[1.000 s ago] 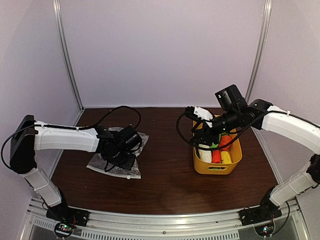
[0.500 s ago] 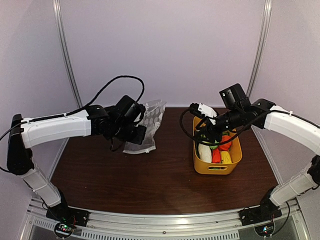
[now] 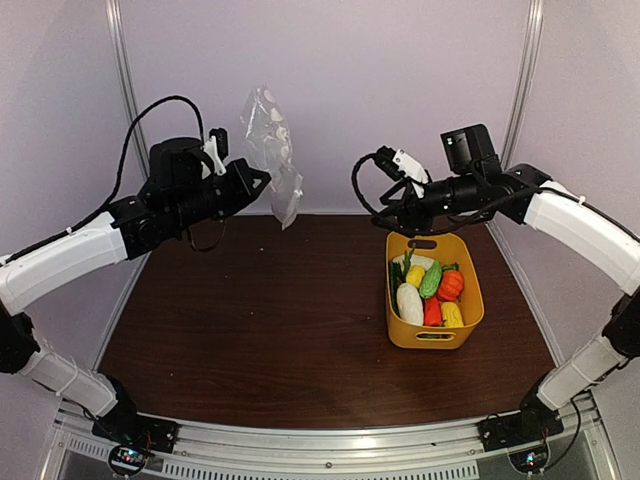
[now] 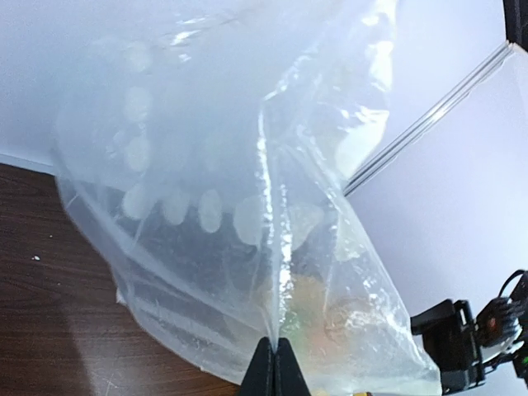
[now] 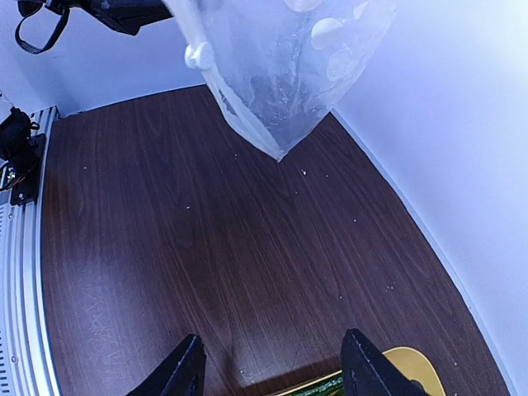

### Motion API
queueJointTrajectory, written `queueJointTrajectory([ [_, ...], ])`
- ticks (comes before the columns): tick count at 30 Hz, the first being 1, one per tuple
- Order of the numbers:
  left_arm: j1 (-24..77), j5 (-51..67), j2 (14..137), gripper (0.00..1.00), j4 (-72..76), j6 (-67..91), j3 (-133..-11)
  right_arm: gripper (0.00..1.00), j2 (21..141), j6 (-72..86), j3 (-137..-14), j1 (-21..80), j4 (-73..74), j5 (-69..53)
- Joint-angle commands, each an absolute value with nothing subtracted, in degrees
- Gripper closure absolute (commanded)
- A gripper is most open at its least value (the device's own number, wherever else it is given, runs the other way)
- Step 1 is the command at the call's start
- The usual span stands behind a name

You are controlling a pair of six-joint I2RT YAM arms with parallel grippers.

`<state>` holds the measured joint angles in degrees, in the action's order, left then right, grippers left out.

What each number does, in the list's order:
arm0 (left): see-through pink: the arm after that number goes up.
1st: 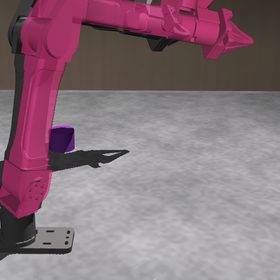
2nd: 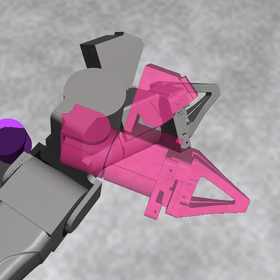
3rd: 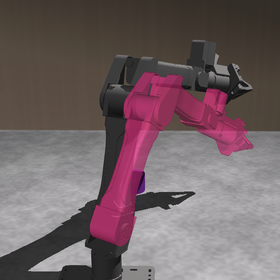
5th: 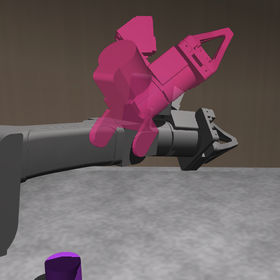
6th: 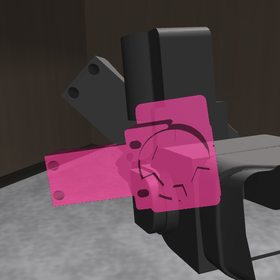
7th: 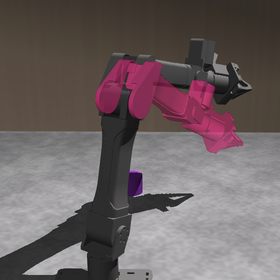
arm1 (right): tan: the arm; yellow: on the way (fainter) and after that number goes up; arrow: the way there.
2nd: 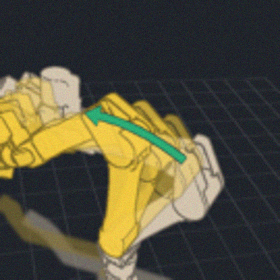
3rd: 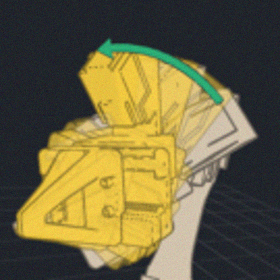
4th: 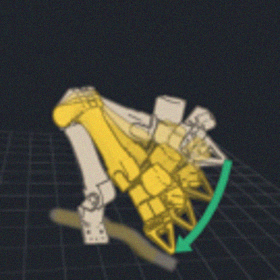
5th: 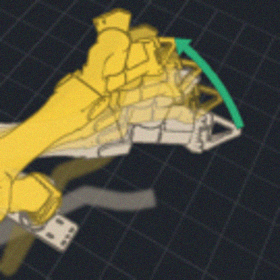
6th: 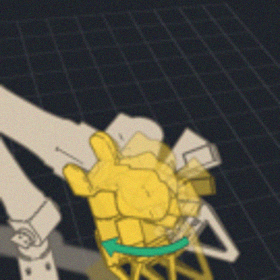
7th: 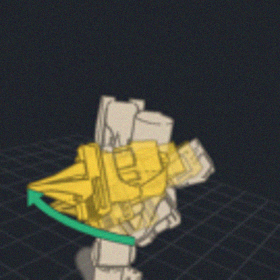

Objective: Place the food in the zip-top bag and seal the zipper
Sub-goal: Pass from the left arm to the right

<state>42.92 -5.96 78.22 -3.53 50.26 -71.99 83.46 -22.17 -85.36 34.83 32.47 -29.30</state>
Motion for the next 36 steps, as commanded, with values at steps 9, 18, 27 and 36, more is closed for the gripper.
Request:
queueJointTrajectory([
  [9,40.52,4.24,71.13,1.00,14.95,70.94,-59.03,0.50,89.91,-21.88,-94.12,43.75,32.51,-24.22],
  [18,40.58,6.80,72.93,1.00,34.04,83.96,-48.62,0.51,93.22,-1.12,-93.08,45.19,21.57,-36.44],
  [27,40.60,7.47,74.10,1.00,37.01,85.58,-49.45,0.62,94.10,-2.32,-90.65,46.05,20.19,-31.85],
  [36,40.61,8.73,75.41,1.00,38.48,87.11,-49.35,0.64,94.43,-2.21,-89.71,46.06,19.25,-34.27],
])
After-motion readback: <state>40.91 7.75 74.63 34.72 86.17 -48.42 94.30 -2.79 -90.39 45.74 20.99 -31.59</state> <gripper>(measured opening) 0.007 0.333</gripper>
